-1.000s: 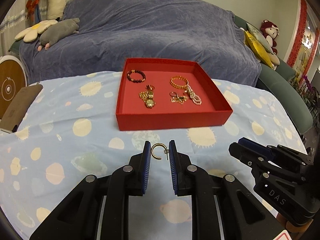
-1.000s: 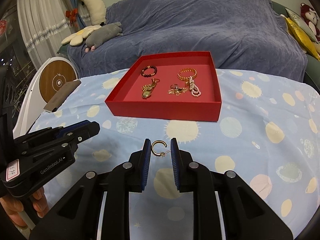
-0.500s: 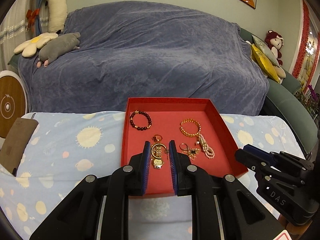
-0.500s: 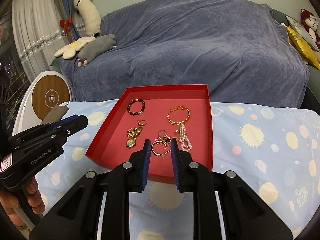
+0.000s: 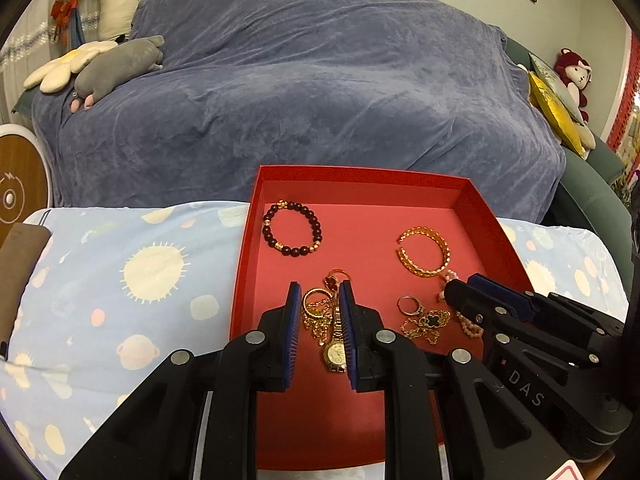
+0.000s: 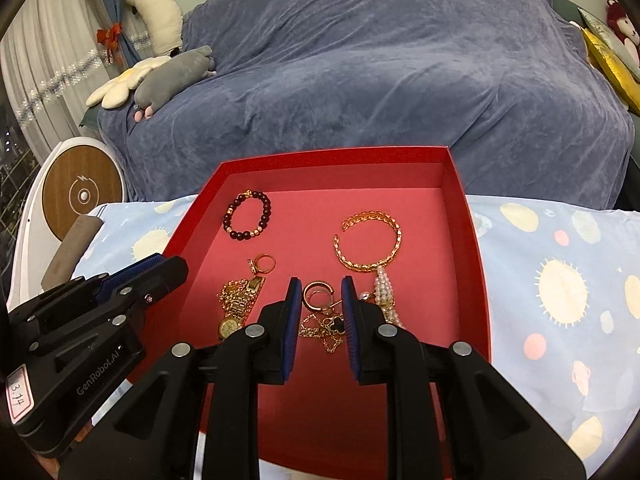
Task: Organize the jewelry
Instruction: 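Open both tools to release the earrings into the box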
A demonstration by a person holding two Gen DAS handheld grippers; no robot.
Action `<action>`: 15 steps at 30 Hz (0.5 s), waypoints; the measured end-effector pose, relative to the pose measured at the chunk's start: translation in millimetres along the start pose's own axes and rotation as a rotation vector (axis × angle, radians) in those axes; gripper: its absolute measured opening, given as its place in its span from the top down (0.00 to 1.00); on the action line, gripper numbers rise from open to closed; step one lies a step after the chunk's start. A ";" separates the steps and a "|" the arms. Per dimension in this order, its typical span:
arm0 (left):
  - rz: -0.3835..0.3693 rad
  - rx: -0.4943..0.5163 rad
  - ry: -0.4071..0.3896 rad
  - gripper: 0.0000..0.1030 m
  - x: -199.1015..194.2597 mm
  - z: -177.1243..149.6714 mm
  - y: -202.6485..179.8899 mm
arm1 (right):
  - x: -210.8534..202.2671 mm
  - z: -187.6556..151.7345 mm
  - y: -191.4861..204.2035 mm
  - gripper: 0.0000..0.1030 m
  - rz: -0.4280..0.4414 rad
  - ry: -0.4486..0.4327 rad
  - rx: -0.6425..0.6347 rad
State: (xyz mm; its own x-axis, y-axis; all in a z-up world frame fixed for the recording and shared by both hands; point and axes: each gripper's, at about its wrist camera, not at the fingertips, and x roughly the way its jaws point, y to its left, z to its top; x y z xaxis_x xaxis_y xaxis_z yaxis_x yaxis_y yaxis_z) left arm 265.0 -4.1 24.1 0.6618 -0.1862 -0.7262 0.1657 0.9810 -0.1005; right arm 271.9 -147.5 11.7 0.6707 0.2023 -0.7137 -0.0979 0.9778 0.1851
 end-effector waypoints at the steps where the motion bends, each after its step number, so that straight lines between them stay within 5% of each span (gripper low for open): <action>1: -0.002 -0.005 0.000 0.75 1.3 -0.9 2.0 | 1.5 0.0 -0.1 0.80 0.001 -0.004 0.000; 3: 0.014 -0.017 -0.004 0.61 2.6 -2.5 5.7 | 2.1 0.2 -0.5 0.78 -0.014 -0.012 0.000; 7: 0.031 -0.037 -0.010 0.46 2.1 -1.0 10.4 | -9.4 -1.5 -4.7 0.59 -0.013 -0.041 0.021; 15: 0.009 -0.069 -0.016 0.40 -25.1 1.9 2.5 | -64.2 -13.7 -9.3 0.46 -0.010 -0.072 0.026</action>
State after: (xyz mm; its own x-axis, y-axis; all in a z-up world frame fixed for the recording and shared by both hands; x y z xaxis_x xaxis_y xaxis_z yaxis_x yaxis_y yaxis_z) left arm 250.3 2.9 43.3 0.6744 -0.1772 -0.7168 0.1092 0.9840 -0.1405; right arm 219.7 -168.9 46.5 0.7230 0.1872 -0.6650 -0.0724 0.9778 0.1965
